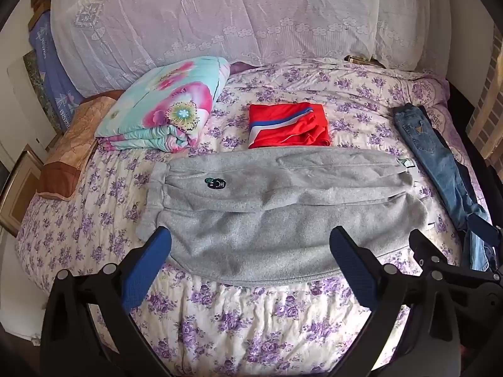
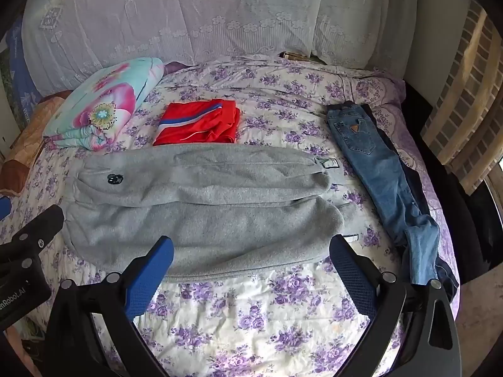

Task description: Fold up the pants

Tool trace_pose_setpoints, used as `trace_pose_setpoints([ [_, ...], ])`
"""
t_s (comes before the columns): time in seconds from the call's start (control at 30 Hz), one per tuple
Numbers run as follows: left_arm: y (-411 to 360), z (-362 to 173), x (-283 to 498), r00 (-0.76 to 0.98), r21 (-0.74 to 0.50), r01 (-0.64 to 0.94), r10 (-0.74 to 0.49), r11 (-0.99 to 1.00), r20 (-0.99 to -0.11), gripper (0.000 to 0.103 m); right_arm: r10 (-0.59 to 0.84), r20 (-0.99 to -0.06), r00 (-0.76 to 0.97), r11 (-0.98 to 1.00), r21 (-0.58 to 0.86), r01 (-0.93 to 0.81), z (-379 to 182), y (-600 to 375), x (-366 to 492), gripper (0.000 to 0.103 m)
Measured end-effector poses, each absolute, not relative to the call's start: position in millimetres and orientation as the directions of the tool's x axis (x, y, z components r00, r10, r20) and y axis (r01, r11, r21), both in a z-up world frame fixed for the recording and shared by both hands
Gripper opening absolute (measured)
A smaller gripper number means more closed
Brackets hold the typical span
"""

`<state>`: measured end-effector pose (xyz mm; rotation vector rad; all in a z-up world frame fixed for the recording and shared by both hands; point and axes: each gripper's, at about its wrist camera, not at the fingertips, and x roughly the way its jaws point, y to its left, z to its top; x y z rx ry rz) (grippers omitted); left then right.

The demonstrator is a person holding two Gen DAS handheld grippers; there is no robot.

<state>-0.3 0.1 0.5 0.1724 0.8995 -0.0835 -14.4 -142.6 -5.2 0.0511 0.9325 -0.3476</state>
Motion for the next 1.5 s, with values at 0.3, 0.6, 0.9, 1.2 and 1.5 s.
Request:
trace_pose_setpoints([
  [0.3,0.2,0.4,-0.1,0.614,0.106,0.144,-0.005,0.984,-0.789,0.098,-0.271,-0.795,0.544,0.944,-0.107,0.313,-7.3,-139.6,-13.6,0.099],
  [0.6,0.7,0.8,0.0,0.612,0.097,0.146,-0.013,0.985,-0.791,0.098,-0.279,-0.795,0.539,0.943,-0.119,0.312,-6.4,-138.8,-13.8,0.099],
  [0.9,1.3,0.7,0.2,0.611,0.092,0.143,-0.014,0.985,-0.791,0.098,-0.277,-0.795,0.541,0.943,-0.117,0.31,-5.5,-137.2,-14.0,0.099],
  [1.2,1.5,0.8,0.2,0.611,0.091,0.144,-0.016,0.985,-0.791,0.098,-0.279,-0.793,0.541,0.943,-0.12,0.311,-5.0,-136.1,-13.8,0.099],
  [1.5,1.5,0.7,0.1,0.611,0.091,0.144,-0.017,0.985,-0.791,0.098,-0.28,-0.793,0.541,0.943,-0.121,0.311,-4.9,-135.6,-13.8,0.099],
])
